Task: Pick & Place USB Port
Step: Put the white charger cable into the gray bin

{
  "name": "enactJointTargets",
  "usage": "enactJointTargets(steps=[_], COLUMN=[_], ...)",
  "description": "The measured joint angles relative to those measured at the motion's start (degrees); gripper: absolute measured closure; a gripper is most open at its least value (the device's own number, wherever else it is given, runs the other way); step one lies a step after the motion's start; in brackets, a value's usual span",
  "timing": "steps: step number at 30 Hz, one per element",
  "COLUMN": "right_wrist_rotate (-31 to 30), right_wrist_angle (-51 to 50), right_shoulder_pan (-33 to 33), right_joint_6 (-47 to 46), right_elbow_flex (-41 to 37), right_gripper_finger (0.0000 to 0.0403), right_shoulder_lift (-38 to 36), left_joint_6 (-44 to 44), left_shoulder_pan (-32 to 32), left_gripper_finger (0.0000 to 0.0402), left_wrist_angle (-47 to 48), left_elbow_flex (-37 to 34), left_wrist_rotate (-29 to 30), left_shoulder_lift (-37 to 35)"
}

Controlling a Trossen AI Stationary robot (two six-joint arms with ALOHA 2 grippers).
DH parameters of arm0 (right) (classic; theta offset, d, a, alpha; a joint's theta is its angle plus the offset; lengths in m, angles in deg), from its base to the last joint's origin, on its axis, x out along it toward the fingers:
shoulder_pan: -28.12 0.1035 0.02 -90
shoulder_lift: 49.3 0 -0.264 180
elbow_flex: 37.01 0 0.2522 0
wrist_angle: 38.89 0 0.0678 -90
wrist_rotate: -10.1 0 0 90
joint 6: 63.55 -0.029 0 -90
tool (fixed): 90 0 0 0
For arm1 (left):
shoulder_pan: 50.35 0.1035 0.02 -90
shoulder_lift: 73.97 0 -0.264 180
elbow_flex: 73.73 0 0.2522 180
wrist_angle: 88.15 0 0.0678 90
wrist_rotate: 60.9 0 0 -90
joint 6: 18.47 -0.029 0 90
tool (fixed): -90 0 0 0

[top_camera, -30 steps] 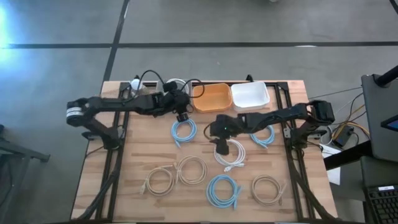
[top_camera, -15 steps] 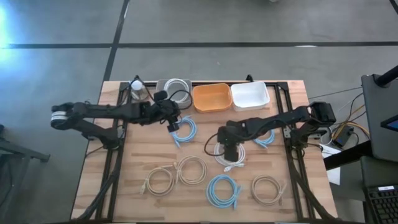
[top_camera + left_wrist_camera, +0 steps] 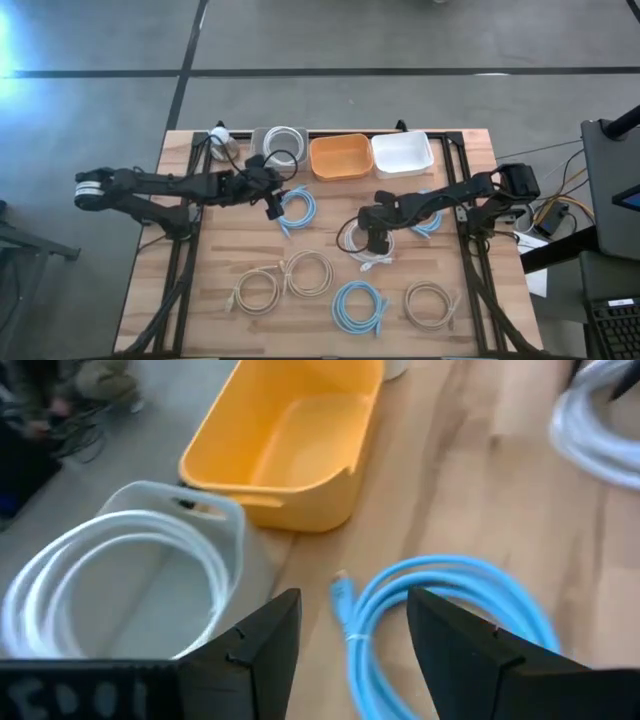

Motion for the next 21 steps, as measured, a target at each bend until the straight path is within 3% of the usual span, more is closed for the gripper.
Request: enactJointTargets(steps=[6,11,16,21], right_wrist_rotate=[-0.5,-1.1,-4.1,-10.2], right_wrist_angle=[7.1,7.1,6.5,6.8], right_shoulder_pan=[-0.9,-0.9,-0.9,-0.4], right_joint_6=[0.0,0.2,-1.0,1.1], right_elbow_flex=[-3.8,-4.0,-2.6,1.9], right_gripper_finger=[0.0266,0.0313,0.0379,0.0386], right_shoulder_lift=[0.0,0.0,0.1,0.1], left_joint_6=[1.9,4.6,7.0,12.4], left_shoulder_pan=[0.0,0.0,-0.1,-0.2], left_gripper_finger=[0.0207,0.0207,0.0206,0.0206], left_wrist_angle=[-2.4,-3.7,-4.4,-5.6], left_elbow_flex=[-0.2,-0.1,-0.2,-0.2], left_wrist_rotate=[-5.3,-7.2,-11.0,-18.8], left_shoulder_lift=[0.1,0.1,0.1,0.1])
